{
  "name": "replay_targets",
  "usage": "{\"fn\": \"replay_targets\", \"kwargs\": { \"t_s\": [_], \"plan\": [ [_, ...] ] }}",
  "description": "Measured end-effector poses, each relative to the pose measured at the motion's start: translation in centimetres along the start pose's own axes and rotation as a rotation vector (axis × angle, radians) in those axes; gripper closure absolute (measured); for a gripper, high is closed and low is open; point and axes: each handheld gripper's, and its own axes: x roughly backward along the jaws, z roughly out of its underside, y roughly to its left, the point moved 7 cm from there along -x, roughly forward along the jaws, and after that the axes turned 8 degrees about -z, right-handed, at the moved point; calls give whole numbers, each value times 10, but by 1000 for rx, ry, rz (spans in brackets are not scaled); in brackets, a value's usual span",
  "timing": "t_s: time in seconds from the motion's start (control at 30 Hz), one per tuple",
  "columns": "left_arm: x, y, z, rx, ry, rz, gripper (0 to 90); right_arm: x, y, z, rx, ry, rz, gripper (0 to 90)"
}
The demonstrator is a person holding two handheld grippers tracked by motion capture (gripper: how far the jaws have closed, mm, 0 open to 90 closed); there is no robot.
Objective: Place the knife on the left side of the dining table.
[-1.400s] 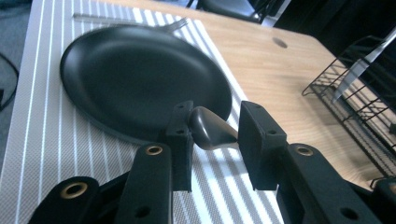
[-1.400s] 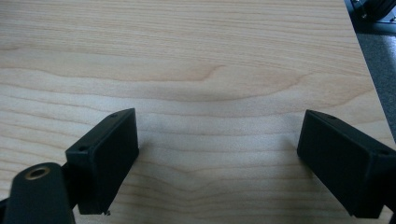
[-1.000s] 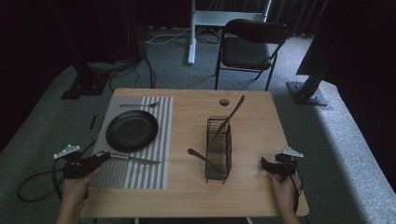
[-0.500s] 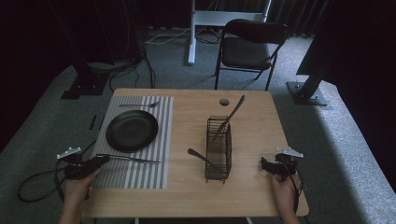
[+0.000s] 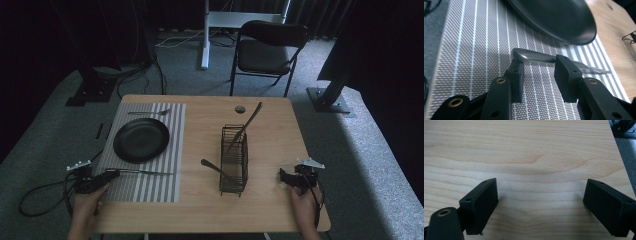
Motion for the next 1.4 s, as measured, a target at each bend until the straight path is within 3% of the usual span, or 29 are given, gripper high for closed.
{"fn": "replay_targets", "kwargs": {
  "t_s": [0.17, 0.33, 0.47, 0.5, 0.57, 0.67, 0.73, 0.87, 1.0, 1.1, 1.23, 1.27, 1.33, 1.4],
  "plan": [
    [-4, -3, 0, 15, -4, 22, 597, 0, 0, 0, 0, 0, 0, 117],
    [-2, -11, 0, -24, -2, 14, 555, 0, 0, 0, -1, 0, 1, 118],
    [2, -16, 5, -62, -19, -23, 544, 0, 0, 0, -1, 0, 1, 117],
    [4, -18, 10, -99, -24, -44, 536, 0, 0, 0, -1, 0, 1, 117],
    [5, -20, 12, -116, -36, -66, 536, 0, 0, 0, -1, 0, 1, 117],
    [9, -25, 19, -176, -66, -98, 510, 0, 0, 0, -1, 0, 1, 117],
    [11, -27, 23, -179, -72, -94, 489, 0, 0, 0, -1, 0, 1, 117],
    [15, -30, 27, -191, -112, -128, 463, 0, 0, 0, -1, 0, 1, 118],
    [22, -34, 30, -199, -151, -169, 395, 0, 0, 0, -1, 0, 1, 117],
    [24, -37, 33, -211, -170, -193, 292, 0, 0, 0, -1, 0, 1, 118],
    [21, -39, 38, -222, -154, -213, 225, 0, 0, 0, -1, 0, 1, 117],
    [21, -39, 38, -228, -149, -218, 172, 0, 0, 0, -1, 0, 1, 117],
    [19, -39, 39, -238, -146, -245, 95, 0, 0, 0, -1, 0, 1, 118],
    [19, -40, 39, -241, -152, -273, 85, 0, 0, 0, -1, 0, 1, 117]
  ]
}}
